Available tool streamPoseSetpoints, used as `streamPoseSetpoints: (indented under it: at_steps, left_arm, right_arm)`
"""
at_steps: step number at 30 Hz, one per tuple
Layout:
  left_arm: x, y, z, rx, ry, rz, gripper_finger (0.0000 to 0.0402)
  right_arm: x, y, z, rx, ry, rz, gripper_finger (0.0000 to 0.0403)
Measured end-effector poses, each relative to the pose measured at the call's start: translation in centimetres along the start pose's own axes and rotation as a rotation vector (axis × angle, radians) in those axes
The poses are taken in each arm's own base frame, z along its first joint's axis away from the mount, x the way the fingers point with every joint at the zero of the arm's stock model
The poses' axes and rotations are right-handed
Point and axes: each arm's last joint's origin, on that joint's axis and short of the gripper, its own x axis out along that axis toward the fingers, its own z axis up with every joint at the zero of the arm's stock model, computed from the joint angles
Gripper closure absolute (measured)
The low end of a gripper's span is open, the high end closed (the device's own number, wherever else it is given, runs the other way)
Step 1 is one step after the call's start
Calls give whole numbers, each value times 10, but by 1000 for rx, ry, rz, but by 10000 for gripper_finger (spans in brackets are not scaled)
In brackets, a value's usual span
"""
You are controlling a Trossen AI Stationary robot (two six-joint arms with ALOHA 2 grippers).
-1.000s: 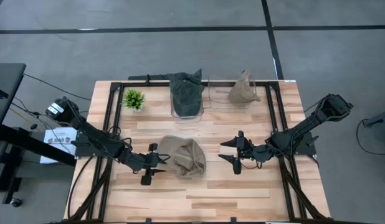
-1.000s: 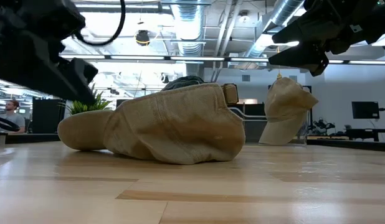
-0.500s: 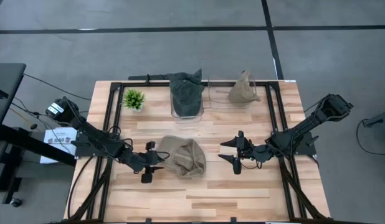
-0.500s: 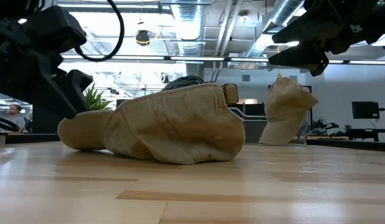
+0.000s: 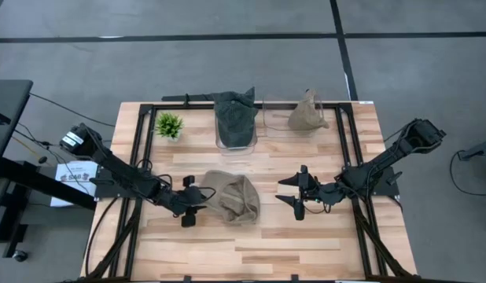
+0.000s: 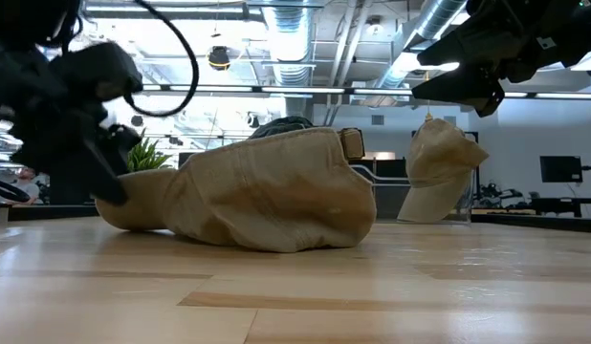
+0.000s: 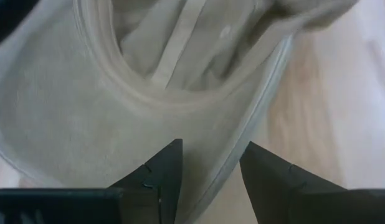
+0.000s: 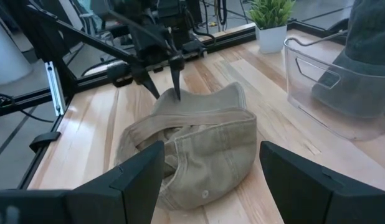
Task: Pick & Place hat
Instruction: Put the brown cap into the right transparent bin
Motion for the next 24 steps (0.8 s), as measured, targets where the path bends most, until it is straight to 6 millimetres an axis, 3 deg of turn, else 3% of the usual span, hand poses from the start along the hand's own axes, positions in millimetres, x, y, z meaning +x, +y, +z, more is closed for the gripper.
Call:
streamPoseSetpoints:
  at_steps: [8,24]
  left_arm:
    - [17,5,-8,8,60,61,247]
    - [17,8,0,-33,2,40,247]
  right_arm:
    - [0,0,0,1,-2,1,148]
    - [0,0,0,1,-2,0,148]
